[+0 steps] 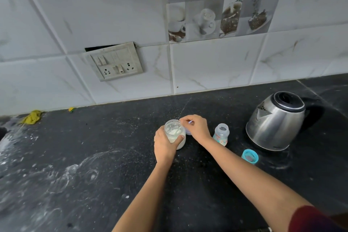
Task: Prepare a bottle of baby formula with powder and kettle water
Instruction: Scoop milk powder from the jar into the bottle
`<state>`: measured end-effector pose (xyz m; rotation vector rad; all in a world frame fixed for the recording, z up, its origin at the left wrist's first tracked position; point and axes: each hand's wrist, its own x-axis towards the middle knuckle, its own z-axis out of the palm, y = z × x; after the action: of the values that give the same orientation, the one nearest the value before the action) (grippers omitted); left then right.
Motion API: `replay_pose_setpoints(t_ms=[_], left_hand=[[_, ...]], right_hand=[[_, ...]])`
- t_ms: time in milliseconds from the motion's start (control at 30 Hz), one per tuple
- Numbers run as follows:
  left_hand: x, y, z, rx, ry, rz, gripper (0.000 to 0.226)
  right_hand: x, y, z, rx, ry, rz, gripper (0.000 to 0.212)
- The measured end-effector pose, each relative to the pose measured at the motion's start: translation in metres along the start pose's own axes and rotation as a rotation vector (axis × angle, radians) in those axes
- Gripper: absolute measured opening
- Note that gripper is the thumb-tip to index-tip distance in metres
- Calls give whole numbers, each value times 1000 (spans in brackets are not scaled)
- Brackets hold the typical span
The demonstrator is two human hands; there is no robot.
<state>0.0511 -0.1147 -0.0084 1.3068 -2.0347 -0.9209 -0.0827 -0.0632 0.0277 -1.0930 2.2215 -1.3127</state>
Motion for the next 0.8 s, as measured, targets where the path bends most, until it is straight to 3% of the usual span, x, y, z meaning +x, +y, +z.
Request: replay_pose_setpoints(t_ms=[233, 400, 533, 800], left_hand=[[-6, 13, 0, 13, 112, 46, 87], [-22, 47, 15, 7, 190, 176, 77], [-36, 70, 39, -63, 61, 253, 74], [-54, 93, 95, -109, -132, 155, 78]], right_hand=[[-15, 10, -40, 100, 128, 3, 11], [-28, 21, -94, 157, 244, -21, 11], [-40, 36, -139, 119, 364, -132, 9], [-51, 59, -232, 66, 654, -355, 9]])
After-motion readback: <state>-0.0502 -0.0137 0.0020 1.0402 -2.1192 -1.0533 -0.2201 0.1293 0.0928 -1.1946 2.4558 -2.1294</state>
